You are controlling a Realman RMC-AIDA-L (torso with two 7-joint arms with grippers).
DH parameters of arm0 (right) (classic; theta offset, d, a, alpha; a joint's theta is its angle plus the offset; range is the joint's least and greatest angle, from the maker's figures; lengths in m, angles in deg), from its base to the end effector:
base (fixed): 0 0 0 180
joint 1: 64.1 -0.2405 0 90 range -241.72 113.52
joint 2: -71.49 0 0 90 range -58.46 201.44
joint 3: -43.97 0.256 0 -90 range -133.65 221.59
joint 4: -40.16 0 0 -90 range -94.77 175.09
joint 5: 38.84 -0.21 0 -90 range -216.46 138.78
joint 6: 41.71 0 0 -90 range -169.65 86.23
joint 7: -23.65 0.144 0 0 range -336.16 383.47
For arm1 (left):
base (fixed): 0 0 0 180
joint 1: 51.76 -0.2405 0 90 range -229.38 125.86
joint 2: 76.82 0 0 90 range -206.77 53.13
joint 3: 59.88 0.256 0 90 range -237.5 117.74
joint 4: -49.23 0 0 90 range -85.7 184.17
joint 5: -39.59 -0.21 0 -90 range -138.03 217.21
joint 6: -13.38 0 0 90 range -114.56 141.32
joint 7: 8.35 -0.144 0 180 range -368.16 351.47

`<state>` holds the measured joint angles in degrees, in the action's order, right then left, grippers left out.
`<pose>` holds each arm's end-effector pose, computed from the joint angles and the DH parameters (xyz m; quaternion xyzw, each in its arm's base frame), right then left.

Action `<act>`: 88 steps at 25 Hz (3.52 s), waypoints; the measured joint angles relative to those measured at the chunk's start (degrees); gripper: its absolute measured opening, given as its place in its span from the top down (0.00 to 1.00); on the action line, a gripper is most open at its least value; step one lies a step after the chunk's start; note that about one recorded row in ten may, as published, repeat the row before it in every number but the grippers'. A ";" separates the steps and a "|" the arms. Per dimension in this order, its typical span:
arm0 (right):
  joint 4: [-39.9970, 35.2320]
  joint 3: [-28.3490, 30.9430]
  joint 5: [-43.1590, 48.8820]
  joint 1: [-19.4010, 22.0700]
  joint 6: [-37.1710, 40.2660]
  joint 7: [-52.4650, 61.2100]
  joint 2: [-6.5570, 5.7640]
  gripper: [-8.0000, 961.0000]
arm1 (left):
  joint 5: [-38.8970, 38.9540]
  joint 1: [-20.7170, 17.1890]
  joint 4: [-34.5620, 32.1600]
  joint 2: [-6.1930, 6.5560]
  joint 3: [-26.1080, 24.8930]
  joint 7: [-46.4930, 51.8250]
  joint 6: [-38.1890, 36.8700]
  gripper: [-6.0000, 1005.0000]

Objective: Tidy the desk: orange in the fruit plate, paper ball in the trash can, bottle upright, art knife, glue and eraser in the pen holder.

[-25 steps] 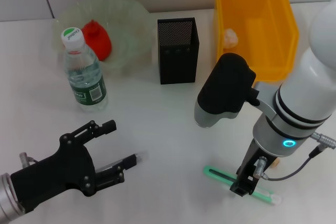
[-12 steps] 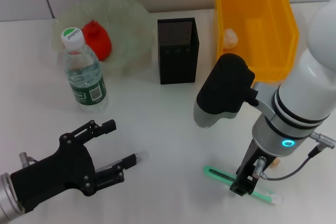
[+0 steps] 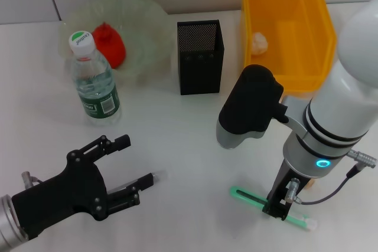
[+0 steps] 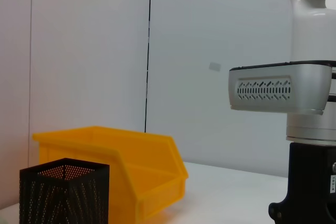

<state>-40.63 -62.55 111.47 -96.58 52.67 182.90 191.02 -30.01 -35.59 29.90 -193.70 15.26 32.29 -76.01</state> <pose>0.1724 0.2864 -0.0650 -0.9041 0.2642 -0.3234 0.0907 -0.2913 0.2386 -0.0475 -0.9118 -0.1036 -0.3517 0.1848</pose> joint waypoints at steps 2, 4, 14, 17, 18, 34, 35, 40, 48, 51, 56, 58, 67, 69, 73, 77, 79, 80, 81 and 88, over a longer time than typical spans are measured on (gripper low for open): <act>-0.23 -0.01 0.03 0.04 0.03 0.02 0.00 0.82 | 0.00 -0.05 0.00 -0.01 0.00 -0.01 0.00 0.19; -0.55 -0.02 0.05 0.11 0.31 0.06 0.00 0.82 | 0.00 -0.09 0.00 -0.01 0.00 -0.02 0.00 0.19; -9.32 7.10 -0.30 0.76 5.98 -0.49 -0.18 0.82 | 0.01 -0.08 0.00 -0.01 0.00 -0.03 -0.22 0.19; -13.69 10.93 -0.09 0.75 8.82 -1.79 -0.28 0.82 | 0.05 -0.08 0.00 -0.01 0.00 -0.03 -0.27 0.19; -15.52 12.51 0.13 0.71 9.58 -2.46 -0.33 0.82 | 0.19 -0.08 0.00 -0.01 0.00 -0.04 -0.29 0.19; -32.46 17.19 16.84 -2.34 11.20 -17.64 -0.40 0.81 | 0.34 0.52 -0.95 -0.53 -1.03 -0.52 -0.39 0.19; -33.12 17.27 16.90 -2.47 10.74 -18.99 -0.42 0.81 | 0.34 0.52 -1.12 -0.65 -1.21 -0.53 -0.39 0.19; -34.15 17.94 17.02 -2.50 5.99 -27.09 -0.52 0.81 | 0.36 0.51 -1.47 -1.07 -2.07 -0.55 -0.49 0.19; -33.29 20.42 17.12 -2.12 -0.59 -38.23 -0.57 0.80 | 0.54 0.13 -1.50 -1.49 -3.63 -0.65 -0.73 0.19; -32.85 21.51 17.16 -1.33 -4.55 -43.74 -0.58 0.80 | 0.65 -0.31 -1.50 -1.51 -4.56 -0.71 -1.29 0.19; -31.03 21.32 17.15 1.42 -13.69 -53.26 -0.35 0.80 | 0.67 -0.84 -1.45 -1.61 -5.72 -0.75 -1.63 0.19; -29.15 21.11 17.14 1.64 -16.36 -55.65 -0.41 0.80 | 0.67 -0.93 -1.35 -1.64 -6.20 -0.84 -1.69 0.19; -20.16 20.22 17.11 -0.07 -25.04 -64.66 -1.30 0.79 | 1.15 -0.97 -0.86 -1.89 -6.60 -2.21 -2.25 0.19; -19.39 19.28 17.11 -0.23 -26.02 -66.17 -1.60 0.79 | 1.15 -0.96 -0.86 -1.90 -6.47 -2.22 -2.35 0.19; -18.23 17.18 17.12 -0.80 -27.14 -68.91 -1.95 0.79 | 1.12 -0.96 -0.89 -1.80 -6.16 -2.23 -2.63 0.19; -16.62 14.90 17.12 -1.87 -27.33 -70.52 -2.43 0.79 | 0.91 -0.96 -1.09 -1.74 -6.07 -2.23 -2.85 0.19; -14.64 13.36 17.14 -2.97 -27.46 -71.25 -3.18 0.79 | 0.77 -0.96 -0.92 -1.79 -5.93 -2.45 -2.95 0.19; -14.64 13.36 17.14 -2.97 -27.46 -71.25 -3.18 0.79 | 0.76 -0.96 -0.89 -1.80 -5.89 -2.57 -2.95 0.19; -14.03 12.93 17.14 -3.32 -27.57 -71.53 -3.41 0.79 | 0.74 -1.02 -0.81 -1.81 -5.66 -2.94 -2.95 0.19; -12.50 10.61 17.18 -5.23 -27.88 -72.74 -4.16 0.78 | 0.71 -1.57 -0.63 -1.80 -5.15 -3.56 -2.94 0.19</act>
<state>-53.14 -51.95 128.66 -101.81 24.79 110.16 186.86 -29.31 -37.17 29.26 -195.50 10.11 28.73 -78.95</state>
